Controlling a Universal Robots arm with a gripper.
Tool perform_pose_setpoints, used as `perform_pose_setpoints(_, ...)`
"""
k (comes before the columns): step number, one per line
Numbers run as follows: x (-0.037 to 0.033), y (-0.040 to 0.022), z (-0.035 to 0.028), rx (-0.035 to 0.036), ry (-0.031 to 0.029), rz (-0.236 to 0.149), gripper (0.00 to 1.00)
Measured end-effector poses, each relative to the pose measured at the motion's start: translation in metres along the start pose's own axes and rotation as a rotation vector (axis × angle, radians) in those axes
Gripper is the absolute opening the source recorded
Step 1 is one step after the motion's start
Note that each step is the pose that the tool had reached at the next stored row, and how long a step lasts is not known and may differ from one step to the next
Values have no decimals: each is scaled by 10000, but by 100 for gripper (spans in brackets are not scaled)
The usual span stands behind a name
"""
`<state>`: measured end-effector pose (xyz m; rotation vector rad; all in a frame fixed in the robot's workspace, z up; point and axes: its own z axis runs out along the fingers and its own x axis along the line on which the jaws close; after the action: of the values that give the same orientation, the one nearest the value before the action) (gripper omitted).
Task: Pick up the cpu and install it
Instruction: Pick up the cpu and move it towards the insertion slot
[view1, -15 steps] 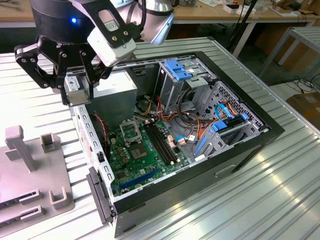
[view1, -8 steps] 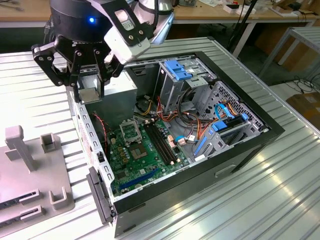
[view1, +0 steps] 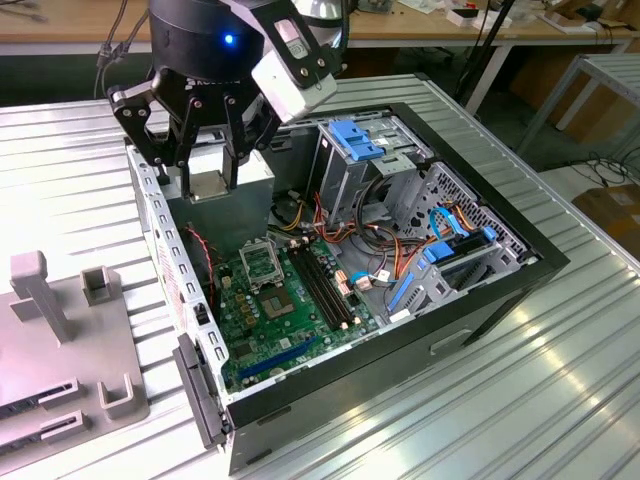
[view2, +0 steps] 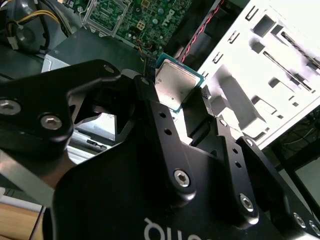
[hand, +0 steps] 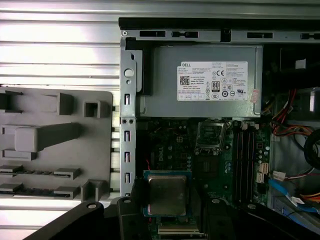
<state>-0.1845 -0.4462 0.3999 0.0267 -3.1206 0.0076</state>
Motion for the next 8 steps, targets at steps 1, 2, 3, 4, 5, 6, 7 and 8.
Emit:
perform_pose_setpoints(1,-6,0,-1,1,1,0,47)
perform_pose_setpoints(2,-11,0,-1,1,1,2,47)
perform_pose_setpoints(3,-16,0,-1,2,2,1,47)
perform_pose_setpoints(4,-21,0,-1,1,1,1,47)
perform_pose_setpoints(5,-25,0,-1,0,1,2,47)
perform_pose_setpoints(6,-30,-1,-1,1,1,1,47)
perform_pose_setpoints(7,-35,-1,-2,1,2,2,47)
perform_pose_setpoints(8,-40,-1,-2,1,1,1,47)
